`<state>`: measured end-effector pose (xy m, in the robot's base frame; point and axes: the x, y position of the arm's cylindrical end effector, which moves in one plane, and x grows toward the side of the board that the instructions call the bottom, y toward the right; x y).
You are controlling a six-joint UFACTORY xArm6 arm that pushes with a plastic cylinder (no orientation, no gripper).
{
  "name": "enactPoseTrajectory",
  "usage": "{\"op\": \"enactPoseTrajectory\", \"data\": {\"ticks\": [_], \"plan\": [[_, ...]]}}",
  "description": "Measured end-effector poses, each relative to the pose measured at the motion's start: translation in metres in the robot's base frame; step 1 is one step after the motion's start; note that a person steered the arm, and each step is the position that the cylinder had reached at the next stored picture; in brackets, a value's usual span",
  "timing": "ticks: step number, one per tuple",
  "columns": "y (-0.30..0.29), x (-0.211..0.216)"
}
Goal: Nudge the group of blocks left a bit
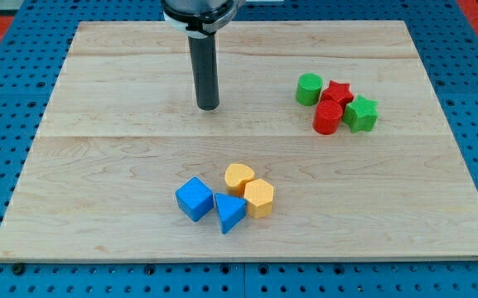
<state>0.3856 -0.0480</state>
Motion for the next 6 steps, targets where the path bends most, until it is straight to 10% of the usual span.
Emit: {"op": "enactPoseTrajectory", "data": {"ticks": [3, 6], "plan": [[0.22, 0.17], [0.147, 0.172]]}}
